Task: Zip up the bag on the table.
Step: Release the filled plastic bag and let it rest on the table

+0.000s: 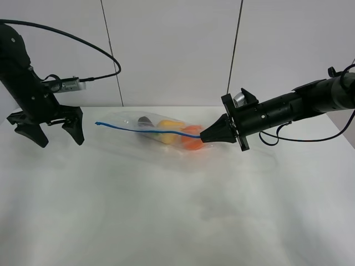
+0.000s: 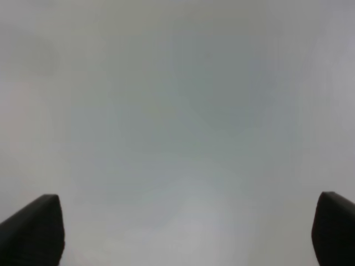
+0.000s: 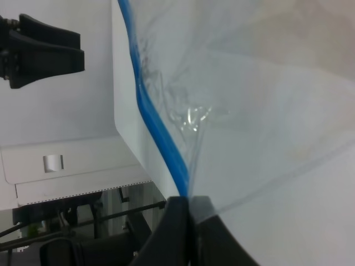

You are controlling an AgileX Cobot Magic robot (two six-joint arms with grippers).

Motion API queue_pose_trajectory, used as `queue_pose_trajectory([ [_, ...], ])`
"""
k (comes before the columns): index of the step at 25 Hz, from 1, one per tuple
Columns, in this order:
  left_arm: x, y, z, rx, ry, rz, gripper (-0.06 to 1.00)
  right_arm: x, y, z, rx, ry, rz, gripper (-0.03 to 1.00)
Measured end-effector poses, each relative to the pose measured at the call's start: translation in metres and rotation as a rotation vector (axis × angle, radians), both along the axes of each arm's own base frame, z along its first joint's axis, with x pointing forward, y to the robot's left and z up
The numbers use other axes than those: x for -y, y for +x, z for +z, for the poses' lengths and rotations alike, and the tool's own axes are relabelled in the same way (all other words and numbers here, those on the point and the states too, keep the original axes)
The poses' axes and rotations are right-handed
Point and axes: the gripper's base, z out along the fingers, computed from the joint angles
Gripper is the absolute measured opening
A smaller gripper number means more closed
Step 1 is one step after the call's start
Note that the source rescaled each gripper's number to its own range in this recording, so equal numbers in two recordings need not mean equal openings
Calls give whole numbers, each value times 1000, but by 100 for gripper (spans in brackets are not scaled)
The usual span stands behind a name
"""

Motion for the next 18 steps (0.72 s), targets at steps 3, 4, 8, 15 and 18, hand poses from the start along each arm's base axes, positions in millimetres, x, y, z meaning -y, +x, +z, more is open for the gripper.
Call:
queue_pose_trajectory([
  [3, -11, 0, 0, -3, 52, 12, 100, 0, 0, 0, 0, 0, 0, 0],
  [4, -15, 0, 0, -3, 62, 19, 100, 0, 0, 0, 0, 0, 0, 0],
  [8, -24, -3, -1, -27, 95, 34, 100, 0, 0, 0, 0, 0, 0, 0],
  [15, -27, -8, 4, -45, 125, 39, 100, 0, 0, 0, 0, 0, 0, 0],
  [18, -29, -19, 9, -46, 156, 37, 100, 0, 0, 0, 0, 0, 0, 0],
])
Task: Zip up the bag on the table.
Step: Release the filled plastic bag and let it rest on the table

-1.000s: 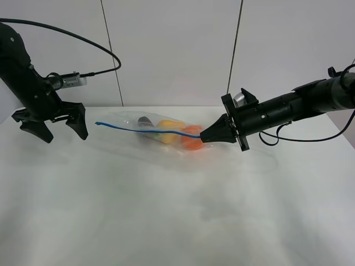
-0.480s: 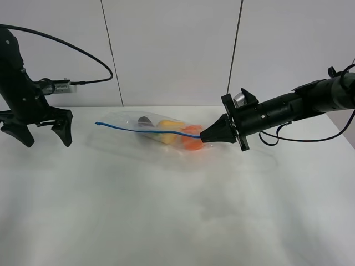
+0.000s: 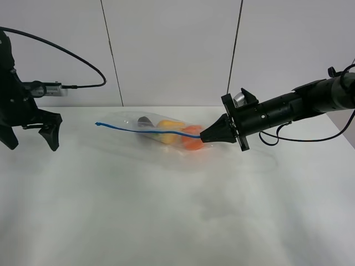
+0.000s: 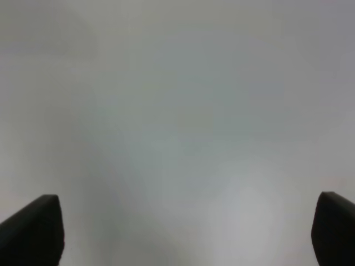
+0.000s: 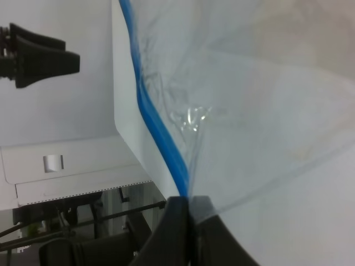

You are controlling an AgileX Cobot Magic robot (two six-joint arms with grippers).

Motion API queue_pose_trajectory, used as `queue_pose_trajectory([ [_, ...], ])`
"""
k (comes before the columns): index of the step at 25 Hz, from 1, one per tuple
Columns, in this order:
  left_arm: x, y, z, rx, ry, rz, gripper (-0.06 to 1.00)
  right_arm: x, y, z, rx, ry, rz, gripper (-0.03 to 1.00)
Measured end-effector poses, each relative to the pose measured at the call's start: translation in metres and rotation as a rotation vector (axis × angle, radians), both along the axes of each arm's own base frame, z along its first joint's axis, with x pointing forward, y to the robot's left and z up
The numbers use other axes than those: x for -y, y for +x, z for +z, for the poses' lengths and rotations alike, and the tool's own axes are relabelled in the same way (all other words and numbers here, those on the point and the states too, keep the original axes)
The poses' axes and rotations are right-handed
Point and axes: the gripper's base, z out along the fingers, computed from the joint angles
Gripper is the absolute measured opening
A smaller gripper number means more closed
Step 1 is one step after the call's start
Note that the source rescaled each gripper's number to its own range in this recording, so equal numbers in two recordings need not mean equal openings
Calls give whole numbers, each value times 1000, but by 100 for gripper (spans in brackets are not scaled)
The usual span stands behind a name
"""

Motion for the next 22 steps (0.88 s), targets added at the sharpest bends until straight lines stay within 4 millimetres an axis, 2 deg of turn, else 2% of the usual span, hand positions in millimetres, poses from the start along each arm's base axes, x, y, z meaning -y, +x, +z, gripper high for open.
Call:
queue_pose_trajectory([
  [3, 1, -20, 5, -9, 2, 3, 100, 0, 0, 0, 0, 0, 0, 0],
  [7, 3, -59, 16, -11, 2, 14, 100, 0, 0, 0, 0, 0, 1, 0],
  [10, 6, -97, 24, 1, 2, 31, 100, 0, 0, 0, 2, 0, 2, 0],
  [14, 10, -157, 33, 58, -1, 45, 100, 0, 0, 0, 2, 0, 2, 0],
  [19, 15, -225, 38, 242, -5, 47, 100, 0, 0, 0, 3, 0, 2, 0],
  [22, 17, -256, 38, 382, 0, 45, 100, 0, 0, 0, 3, 0, 2, 0],
])
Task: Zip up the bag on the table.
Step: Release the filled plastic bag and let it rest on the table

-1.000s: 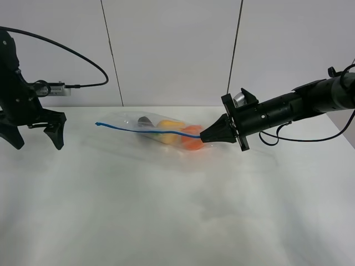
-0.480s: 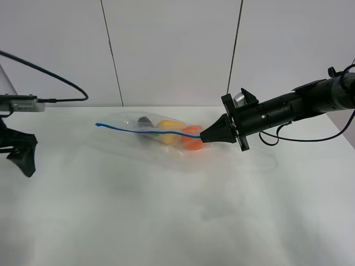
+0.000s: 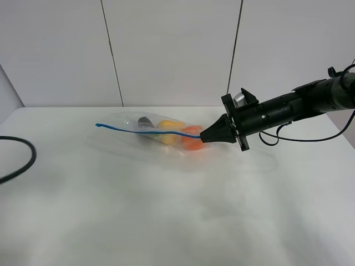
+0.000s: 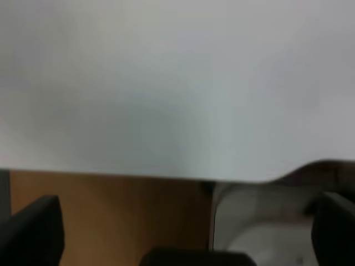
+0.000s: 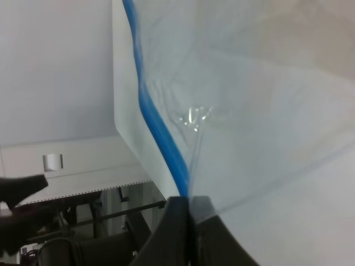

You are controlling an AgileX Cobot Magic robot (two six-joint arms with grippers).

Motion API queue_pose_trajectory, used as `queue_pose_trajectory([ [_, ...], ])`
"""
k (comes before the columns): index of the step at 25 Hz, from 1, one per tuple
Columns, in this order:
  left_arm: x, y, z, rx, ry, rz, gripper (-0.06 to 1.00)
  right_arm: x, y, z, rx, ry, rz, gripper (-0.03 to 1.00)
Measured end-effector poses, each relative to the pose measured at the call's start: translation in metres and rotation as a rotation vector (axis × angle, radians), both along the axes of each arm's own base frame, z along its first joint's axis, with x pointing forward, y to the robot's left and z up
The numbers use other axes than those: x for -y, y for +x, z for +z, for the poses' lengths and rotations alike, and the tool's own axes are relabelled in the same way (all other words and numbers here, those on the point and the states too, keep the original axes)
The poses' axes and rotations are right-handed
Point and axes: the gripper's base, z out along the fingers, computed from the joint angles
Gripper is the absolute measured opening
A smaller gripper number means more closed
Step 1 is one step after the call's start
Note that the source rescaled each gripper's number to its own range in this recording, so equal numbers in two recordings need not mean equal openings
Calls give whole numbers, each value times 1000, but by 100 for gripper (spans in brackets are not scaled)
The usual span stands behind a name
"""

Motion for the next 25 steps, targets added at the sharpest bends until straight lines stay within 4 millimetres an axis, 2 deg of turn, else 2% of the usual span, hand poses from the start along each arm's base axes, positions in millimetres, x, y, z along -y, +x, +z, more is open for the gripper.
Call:
queue_pose_trajectory([
  [5, 3, -42, -4, 220, 10, -1, 100, 0, 0, 0, 0, 0, 0, 0],
  [9, 5, -63, 2, 387, 7, -3, 100, 0, 0, 0, 0, 0, 0, 0],
  [22, 11, -108, 6, 688, -15, -16, 100, 0, 0, 0, -1, 0, 0, 0],
  [25, 11, -108, 6, 687, -16, -16, 100, 0, 0, 0, -18, -5, -4, 9],
])
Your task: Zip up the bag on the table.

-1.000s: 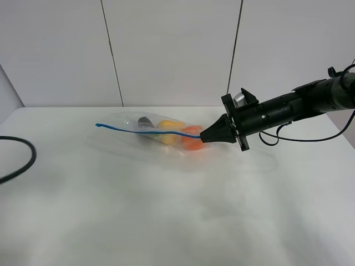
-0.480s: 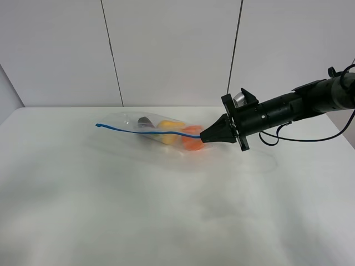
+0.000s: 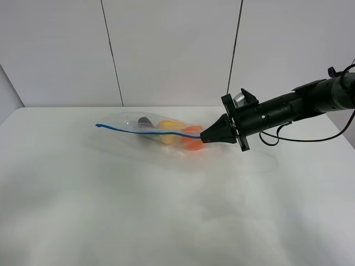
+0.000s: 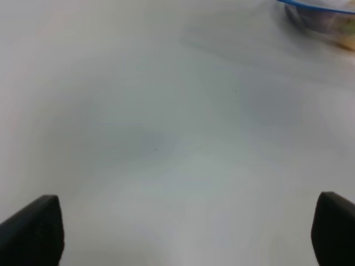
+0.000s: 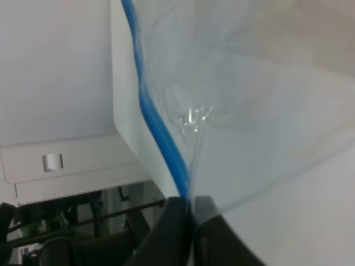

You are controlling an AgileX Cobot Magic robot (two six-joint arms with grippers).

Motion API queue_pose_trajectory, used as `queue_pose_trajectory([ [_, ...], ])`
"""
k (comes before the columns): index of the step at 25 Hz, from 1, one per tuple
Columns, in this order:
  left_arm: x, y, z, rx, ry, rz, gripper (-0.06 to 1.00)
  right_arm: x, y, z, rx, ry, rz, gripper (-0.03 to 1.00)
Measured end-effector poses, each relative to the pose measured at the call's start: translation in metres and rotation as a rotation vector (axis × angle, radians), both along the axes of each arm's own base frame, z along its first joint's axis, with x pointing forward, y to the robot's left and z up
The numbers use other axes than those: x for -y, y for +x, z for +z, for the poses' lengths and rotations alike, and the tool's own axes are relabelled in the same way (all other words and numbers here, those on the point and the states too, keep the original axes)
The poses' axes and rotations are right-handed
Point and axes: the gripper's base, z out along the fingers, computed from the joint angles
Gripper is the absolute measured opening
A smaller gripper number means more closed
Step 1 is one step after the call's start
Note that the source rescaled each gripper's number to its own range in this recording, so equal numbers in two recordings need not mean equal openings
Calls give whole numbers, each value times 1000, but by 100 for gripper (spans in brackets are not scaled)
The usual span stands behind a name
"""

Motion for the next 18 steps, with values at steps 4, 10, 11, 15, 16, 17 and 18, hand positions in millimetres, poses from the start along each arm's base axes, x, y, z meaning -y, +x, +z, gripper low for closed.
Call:
queue_pose_trajectory([
  [4, 0, 0, 0, 0, 0, 0, 100, 1, 0, -2, -19, -22, -13, 52],
  [10, 0, 0, 0, 0, 0, 0, 100, 10, 5, 7, 45, -209, 18, 97],
  [11, 0, 0, 0, 0, 0, 0, 100, 14, 9, 14, 64, -275, 25, 99],
  [15, 0, 0, 0, 0, 0, 0, 100, 33, 28, 46, 130, -570, 21, 100],
  [16, 0, 0, 0, 0, 0, 0, 100, 39, 32, 54, 147, -637, 9, 100],
  [17, 0, 0, 0, 0, 0, 0, 100, 45, 35, 59, 149, -716, -5, 100],
  [18, 0, 0, 0, 0, 0, 0, 100, 51, 38, 65, 156, -789, -18, 100],
])
